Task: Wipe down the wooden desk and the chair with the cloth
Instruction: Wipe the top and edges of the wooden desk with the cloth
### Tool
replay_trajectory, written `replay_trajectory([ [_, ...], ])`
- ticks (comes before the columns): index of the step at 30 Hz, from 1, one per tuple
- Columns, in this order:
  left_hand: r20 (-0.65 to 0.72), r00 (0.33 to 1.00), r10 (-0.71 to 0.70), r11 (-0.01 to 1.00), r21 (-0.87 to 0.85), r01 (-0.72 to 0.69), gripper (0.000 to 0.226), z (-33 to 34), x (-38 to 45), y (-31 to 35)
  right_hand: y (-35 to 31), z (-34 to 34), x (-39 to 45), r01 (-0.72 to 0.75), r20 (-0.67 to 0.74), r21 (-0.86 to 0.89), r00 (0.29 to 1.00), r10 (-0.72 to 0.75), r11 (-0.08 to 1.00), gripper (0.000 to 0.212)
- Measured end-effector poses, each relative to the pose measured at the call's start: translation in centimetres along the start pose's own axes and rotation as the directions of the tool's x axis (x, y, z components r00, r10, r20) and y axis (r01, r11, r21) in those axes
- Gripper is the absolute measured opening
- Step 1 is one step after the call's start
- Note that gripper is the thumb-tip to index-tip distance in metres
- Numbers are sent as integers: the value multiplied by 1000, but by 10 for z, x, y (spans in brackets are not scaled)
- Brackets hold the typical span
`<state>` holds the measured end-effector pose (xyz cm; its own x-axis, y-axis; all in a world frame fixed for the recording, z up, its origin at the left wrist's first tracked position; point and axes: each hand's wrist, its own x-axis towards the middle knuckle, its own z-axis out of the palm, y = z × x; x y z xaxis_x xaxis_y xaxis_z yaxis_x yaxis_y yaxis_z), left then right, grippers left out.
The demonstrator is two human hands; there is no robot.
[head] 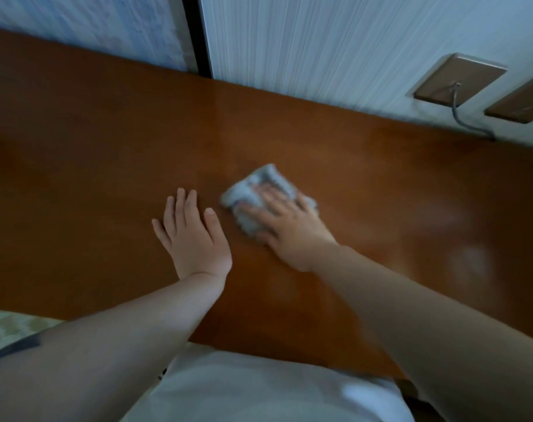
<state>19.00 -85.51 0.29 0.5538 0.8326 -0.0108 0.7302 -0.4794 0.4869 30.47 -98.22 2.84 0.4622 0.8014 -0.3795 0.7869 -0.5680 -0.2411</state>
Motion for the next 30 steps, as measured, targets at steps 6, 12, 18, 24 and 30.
replay_trajectory([
  [6,1,1000,7,1000,-7,-7,49,1,-1,0,-1,54,-80,-607,-320,247,684,655,755,56],
  [12,42,999,3,999,-33,-2,47,-4,-1,-2,-88,61,-59,-121,-193,81,972,135,989,58],
  [18,143,963,230,972,-77,-221,40,-43,21,-47,-27,54,-96,-445,-194,198,856,480,873,55],
  [24,209,924,320,916,180,-358,47,-63,45,-102,-115,78,-85,-398,-203,201,877,436,895,56],
  [30,197,915,353,904,182,-388,48,-58,44,-99,-87,59,-61,-449,-224,265,832,507,853,54],
])
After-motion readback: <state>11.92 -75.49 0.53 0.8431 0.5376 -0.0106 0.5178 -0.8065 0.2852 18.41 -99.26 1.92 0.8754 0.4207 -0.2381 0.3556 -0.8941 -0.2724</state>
